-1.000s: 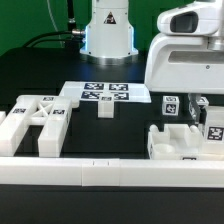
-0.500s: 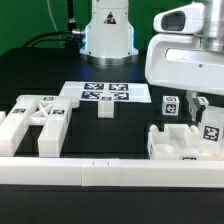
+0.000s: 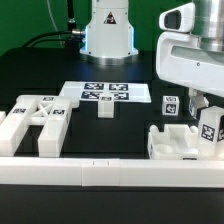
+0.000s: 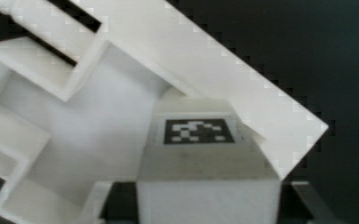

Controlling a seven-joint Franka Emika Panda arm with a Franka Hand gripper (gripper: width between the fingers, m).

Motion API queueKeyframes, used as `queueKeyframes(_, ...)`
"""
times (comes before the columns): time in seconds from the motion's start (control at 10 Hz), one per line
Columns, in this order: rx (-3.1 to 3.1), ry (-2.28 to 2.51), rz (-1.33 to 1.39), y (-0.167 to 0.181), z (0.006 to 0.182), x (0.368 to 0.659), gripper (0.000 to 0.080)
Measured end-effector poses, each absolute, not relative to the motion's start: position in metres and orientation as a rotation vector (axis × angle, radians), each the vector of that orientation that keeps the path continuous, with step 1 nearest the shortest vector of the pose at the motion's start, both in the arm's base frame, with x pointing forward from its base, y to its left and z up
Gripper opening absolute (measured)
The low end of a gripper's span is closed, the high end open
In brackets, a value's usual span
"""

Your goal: Assemble chair

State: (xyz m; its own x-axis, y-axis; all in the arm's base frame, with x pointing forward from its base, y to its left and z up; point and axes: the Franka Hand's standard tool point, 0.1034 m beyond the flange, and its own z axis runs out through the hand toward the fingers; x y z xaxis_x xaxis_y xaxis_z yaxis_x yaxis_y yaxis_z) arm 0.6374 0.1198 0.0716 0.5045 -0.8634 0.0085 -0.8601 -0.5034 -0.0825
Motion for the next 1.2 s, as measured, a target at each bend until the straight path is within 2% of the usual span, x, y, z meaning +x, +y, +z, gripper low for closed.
queueKeyframes(0.1, -2.692, 1.483, -0.075, 0.1204, 0.0714, 0.6373, 0.0493)
queueKeyframes(0.2, -2.715, 1.441, -0.076, 0.1205, 0.0714, 0.6373, 0.0493)
queueKeyframes(0.3, -2.738, 1.399, -0.078, 0.1208, 0.0715, 0.6373, 0.0597)
queueKeyframes(0.4, -2.768, 1.341, -0.08, 0.1208, 0.0714, 0.6373, 0.0639)
queueKeyframes(1.1, -3.093, 0.281, -0.129, 0.1188, 0.0707, 0.6398, 0.0649)
queueKeyframes(1.2, -3.098, 0.242, -0.129, 0.12, 0.0707, 0.6395, 0.0649)
